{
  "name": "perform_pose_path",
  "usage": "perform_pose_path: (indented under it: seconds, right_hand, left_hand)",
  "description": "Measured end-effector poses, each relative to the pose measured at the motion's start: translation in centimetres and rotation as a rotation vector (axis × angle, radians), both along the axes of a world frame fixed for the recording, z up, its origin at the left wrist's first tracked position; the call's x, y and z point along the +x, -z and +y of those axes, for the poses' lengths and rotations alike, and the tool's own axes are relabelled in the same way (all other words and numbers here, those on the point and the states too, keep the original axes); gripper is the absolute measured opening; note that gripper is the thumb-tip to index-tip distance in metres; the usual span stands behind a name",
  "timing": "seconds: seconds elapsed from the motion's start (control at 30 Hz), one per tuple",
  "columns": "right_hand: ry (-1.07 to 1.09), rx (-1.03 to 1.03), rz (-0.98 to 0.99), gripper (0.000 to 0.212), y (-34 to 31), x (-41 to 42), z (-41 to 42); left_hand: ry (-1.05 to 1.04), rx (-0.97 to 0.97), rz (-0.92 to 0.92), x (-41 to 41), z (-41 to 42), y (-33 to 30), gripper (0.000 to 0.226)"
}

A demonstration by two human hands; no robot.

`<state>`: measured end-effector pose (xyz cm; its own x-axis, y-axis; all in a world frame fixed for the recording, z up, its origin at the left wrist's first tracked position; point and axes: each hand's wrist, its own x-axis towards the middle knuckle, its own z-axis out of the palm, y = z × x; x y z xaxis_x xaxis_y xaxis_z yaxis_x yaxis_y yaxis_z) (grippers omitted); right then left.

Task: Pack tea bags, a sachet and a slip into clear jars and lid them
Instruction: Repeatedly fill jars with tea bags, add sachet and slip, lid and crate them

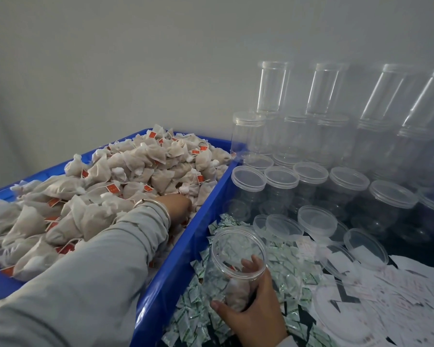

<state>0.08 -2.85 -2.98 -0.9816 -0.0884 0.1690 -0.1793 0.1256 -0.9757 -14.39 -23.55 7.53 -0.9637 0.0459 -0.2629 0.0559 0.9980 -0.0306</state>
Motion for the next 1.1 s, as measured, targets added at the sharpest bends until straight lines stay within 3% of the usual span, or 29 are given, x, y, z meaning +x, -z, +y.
perform_pose_path:
  seconds: [0.23, 0.43, 0.57, 0.63, 0.7, 0.8, 0.97, 1.1]
  right_hand:
    - [-0.028, -0.040, -0.026, 0.122, -0.2, 0.0, 0.1]
    - [-0.031, -0.005, -0.010, 0.113, -0.2, 0.1, 0.2]
    - [-0.034, 0.010, -0.011, 0.113, -0.4, 0.1, 0.3]
    - [-0.039, 0.008, -0.023, 0.115, -0.7, 0.1, 0.2]
    - [-0.035, 0.005, -0.036, 0.117, -0.8, 0.2, 0.2]
    - [-0.033, 0.006, -0.047, 0.112, -0.9, 0.2, 0.1]
    - [-0.031, 0.021, -0.043, 0.112, -0.9, 0.1, 0.1]
    - [-0.026, 0.025, -0.065, 0.109, -1.1, 0.1, 0.2]
  left_hand:
    - [-0.067, 0.084, 0.043, -0.5, 0.0, 0.1, 0.027]
    - [-0.142, 0.281, 0.275, -0.3, -0.5, -1.9, 0.023]
    - [-0.235, 0.533, 0.425, 0.1, -0.9, -3.8, 0.022]
    - [-0.336, 0.776, 0.468, 0.4, -0.5, -4.7, 0.026]
    - [-0.435, 1.232, 0.374, 0.4, -0.2, -5.4, 0.023]
    - [-0.288, 1.520, 0.089, 2.0, 0.4, -6.6, 0.023]
    - [0.015, 1.529, -0.181, 3.9, 2.2, -7.7, 0.010]
    - [0.196, 1.431, -0.333, 5.1, 3.5, -7.6, 0.007]
